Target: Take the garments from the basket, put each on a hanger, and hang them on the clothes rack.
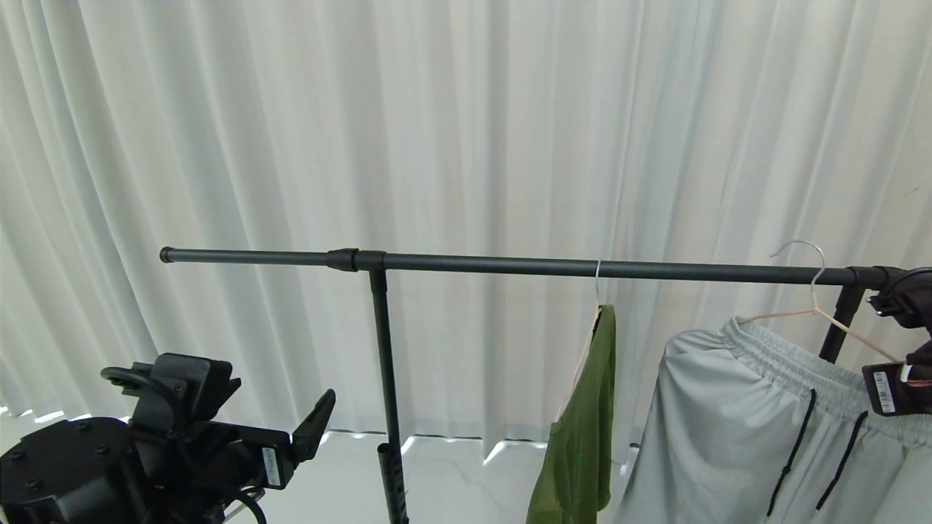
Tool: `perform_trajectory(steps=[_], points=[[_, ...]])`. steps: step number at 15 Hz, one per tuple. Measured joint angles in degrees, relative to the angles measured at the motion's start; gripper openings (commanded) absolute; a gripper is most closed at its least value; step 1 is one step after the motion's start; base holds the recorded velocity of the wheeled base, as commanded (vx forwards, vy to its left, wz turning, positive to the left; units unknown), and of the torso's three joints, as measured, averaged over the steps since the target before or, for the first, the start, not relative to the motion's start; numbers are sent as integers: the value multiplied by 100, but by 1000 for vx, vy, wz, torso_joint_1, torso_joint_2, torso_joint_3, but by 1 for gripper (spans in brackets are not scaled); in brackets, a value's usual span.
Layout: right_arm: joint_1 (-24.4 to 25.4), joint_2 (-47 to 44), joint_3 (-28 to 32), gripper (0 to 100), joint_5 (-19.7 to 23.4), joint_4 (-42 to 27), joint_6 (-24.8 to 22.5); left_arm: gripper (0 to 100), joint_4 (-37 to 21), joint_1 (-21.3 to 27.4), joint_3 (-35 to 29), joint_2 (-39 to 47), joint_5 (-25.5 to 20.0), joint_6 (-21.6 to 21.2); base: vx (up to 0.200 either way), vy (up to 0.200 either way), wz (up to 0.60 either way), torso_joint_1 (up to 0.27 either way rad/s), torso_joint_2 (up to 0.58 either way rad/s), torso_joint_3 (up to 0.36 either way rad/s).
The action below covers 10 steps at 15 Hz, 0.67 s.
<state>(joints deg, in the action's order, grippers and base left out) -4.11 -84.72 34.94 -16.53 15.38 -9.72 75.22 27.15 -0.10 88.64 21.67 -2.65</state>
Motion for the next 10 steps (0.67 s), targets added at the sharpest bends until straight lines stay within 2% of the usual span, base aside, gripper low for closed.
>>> perform_trajectory(steps=[5,10], points=[[59,-516,216,0,-240,196,72,100,0,0,0,-68,0,0,0,0,0,0,0,0],[347,-678,213,0,-273,245,69,100,0,-6,0,-96,0,0,0,0,0,0,0,0]])
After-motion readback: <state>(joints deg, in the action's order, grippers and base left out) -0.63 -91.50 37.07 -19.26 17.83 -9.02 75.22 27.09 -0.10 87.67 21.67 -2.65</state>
